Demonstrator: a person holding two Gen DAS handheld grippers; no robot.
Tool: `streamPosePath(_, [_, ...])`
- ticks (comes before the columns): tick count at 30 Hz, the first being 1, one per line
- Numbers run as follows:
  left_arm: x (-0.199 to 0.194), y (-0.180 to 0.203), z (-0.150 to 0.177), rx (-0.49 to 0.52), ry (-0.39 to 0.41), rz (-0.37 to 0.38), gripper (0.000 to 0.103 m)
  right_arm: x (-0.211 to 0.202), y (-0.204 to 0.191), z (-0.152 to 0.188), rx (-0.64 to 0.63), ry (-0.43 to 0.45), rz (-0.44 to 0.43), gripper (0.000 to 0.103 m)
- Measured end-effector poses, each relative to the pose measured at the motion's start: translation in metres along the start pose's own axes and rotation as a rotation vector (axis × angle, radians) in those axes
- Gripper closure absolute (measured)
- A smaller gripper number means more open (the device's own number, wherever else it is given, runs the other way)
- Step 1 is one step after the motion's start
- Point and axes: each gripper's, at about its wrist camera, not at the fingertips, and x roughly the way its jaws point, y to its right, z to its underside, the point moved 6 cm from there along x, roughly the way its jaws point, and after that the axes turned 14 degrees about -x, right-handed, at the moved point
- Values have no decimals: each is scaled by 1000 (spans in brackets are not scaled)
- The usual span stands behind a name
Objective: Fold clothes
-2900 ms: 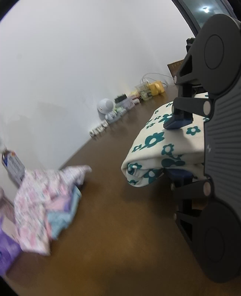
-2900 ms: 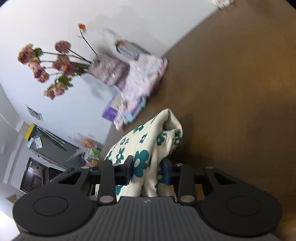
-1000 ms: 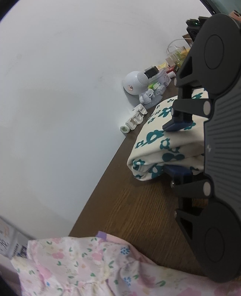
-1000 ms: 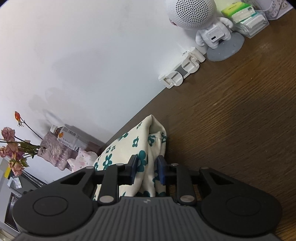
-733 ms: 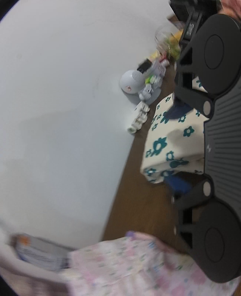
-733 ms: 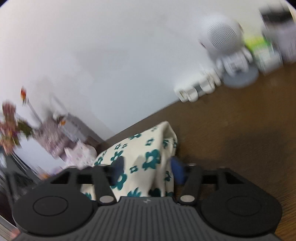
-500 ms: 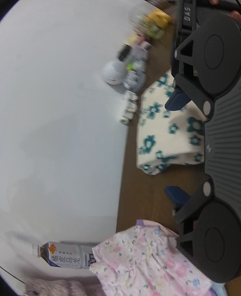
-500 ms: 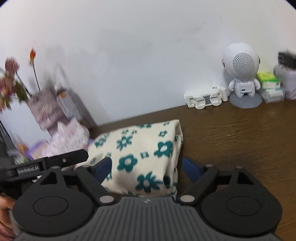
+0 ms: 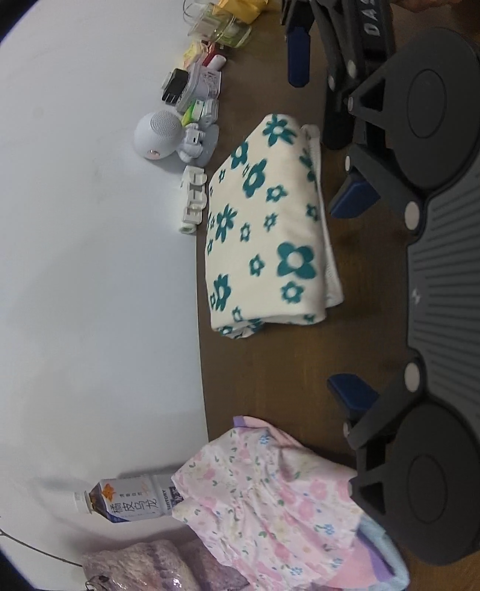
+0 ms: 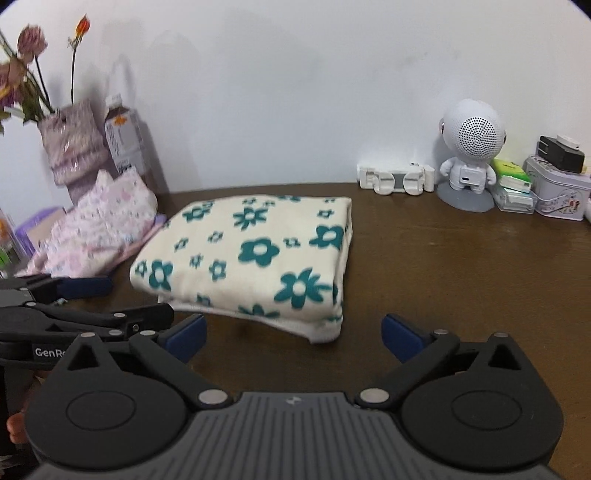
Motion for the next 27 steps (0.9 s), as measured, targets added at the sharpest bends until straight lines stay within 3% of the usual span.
streamPosePath(16, [-45, 11, 41, 13, 21, -133, 11, -41, -19, 34, -18, -54, 35, 0])
streamPosePath(27, [-92, 24, 76, 13, 48, -153, 11, -92, -31, 67, -9, -52, 67, 0])
